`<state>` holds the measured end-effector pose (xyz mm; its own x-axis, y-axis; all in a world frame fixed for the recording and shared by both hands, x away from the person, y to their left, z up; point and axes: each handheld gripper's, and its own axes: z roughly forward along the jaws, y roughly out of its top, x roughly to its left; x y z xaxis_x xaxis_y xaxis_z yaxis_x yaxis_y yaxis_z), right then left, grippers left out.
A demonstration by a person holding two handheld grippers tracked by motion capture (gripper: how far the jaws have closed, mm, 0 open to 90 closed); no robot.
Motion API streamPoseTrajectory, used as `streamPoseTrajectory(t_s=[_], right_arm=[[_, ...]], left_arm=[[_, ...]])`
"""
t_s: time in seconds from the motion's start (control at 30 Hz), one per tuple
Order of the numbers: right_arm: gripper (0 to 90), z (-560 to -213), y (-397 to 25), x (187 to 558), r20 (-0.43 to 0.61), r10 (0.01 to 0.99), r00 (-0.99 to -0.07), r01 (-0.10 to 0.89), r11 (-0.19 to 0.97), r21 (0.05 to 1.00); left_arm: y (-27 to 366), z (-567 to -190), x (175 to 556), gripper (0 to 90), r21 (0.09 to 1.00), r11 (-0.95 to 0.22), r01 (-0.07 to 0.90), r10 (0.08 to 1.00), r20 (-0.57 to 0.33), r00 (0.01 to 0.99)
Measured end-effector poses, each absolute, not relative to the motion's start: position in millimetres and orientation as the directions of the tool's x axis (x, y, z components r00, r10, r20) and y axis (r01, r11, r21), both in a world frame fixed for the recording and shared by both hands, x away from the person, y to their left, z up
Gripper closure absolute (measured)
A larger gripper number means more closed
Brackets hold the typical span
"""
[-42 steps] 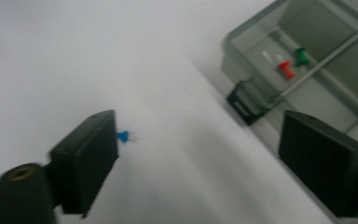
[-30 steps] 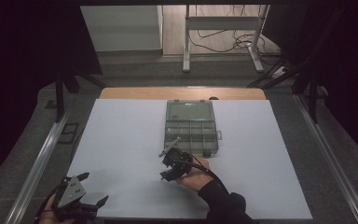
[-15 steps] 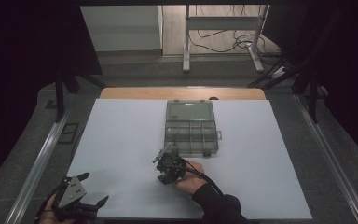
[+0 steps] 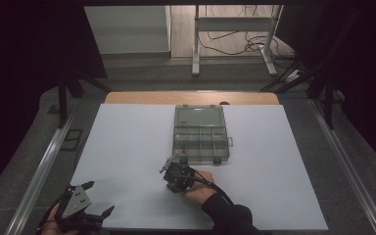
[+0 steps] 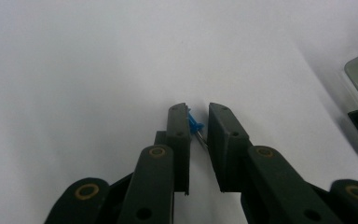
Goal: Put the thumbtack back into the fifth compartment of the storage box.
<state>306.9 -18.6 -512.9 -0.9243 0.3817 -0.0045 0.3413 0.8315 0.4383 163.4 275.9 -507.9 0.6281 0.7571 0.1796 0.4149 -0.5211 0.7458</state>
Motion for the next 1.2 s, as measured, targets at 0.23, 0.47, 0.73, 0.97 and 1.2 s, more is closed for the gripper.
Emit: streamPoseTrajectory(t_s=[0.23,0.47,0.73,0.97,1.2], right_arm=[[82.0,-513,-20,308,-0.004,0.374,-0.927,0.336,0.837,0.432],[82.0,-512,-20,308,-0.001,0.386,-0.923,0.347,0.831,0.435],[82.0,-509,-24,310,0.006,0.4,-0.917,0.36,0.818,0.449],[82.0,-503,-28,313,0.013,0.412,-0.911,0.37,0.804,0.465],[82.1,-497,-34,316,0.019,0.422,-0.906,0.378,0.79,0.483]], left_arm=[[276,-508,163,1.7,0.745,-0.523,0.414,0.756,0.181,0.629],[275,-508,163,1.7,0.743,-0.527,0.413,0.754,0.184,0.631],[275,-508,163,1.7,0.742,-0.528,0.413,0.753,0.185,0.631],[277,-508,164,1.6,0.749,-0.513,0.42,0.762,0.171,0.625],[277,-508,164,1.5,0.75,-0.509,0.423,0.765,0.167,0.623]])
